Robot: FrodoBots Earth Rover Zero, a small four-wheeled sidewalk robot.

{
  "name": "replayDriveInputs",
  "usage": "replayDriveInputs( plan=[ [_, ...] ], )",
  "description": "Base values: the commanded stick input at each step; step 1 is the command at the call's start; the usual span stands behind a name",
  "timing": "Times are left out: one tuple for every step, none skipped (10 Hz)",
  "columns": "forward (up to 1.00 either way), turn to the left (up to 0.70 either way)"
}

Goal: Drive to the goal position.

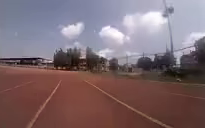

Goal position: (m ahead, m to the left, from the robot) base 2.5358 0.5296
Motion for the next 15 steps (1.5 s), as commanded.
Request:
replayDriveInputs(
  plan=[
    [0.70, 0.00],
    [0.70, 0.00],
    [0.70, 0.00],
    [0.70, 0.00],
    [0.70, 0.00],
    [0.70, 0.00],
    [0.70, 0.00],
    [0.70, 0.00],
    [0.70, 0.00],
    [0.70, 0.00],
    [0.70, 0.00],
    [0.70, 0.00],
    [0.70, 0.00],
    [0.70, 0.00],
    [0.70, 0.00]
  ],
)
